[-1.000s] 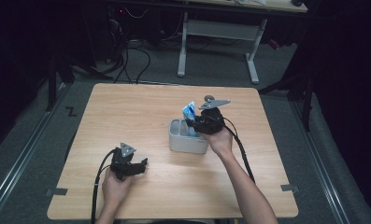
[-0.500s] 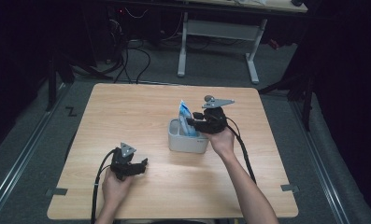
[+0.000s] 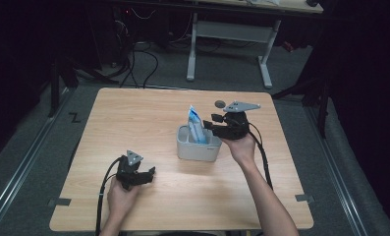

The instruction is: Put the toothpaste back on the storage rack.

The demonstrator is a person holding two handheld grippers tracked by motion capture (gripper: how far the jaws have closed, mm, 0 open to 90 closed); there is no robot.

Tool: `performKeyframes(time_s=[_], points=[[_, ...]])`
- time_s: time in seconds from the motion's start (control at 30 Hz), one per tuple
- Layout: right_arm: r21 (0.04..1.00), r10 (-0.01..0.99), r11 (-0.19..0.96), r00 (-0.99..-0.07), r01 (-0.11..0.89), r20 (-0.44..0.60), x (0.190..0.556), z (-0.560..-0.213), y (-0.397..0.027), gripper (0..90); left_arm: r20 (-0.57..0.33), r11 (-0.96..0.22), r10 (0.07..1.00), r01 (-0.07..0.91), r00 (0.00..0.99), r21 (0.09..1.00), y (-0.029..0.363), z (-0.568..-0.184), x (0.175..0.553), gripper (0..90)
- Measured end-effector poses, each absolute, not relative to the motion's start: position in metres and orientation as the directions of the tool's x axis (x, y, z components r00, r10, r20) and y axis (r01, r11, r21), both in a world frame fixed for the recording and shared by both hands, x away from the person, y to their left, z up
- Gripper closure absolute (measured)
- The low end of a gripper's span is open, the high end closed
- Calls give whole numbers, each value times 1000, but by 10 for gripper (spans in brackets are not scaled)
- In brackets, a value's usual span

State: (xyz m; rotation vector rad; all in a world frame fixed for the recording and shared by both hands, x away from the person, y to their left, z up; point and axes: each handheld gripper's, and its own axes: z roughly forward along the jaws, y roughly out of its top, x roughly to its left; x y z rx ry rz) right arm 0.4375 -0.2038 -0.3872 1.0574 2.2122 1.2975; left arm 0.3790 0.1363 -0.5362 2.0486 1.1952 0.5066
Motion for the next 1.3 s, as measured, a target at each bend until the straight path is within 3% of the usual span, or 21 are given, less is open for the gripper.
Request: performKeyframes(time_s=[1.3], points=[[880, 776, 250, -627, 404, 68, 412, -379, -245, 562, -11, -330, 868, 591, 497, 736, 136, -536, 379, 220]])
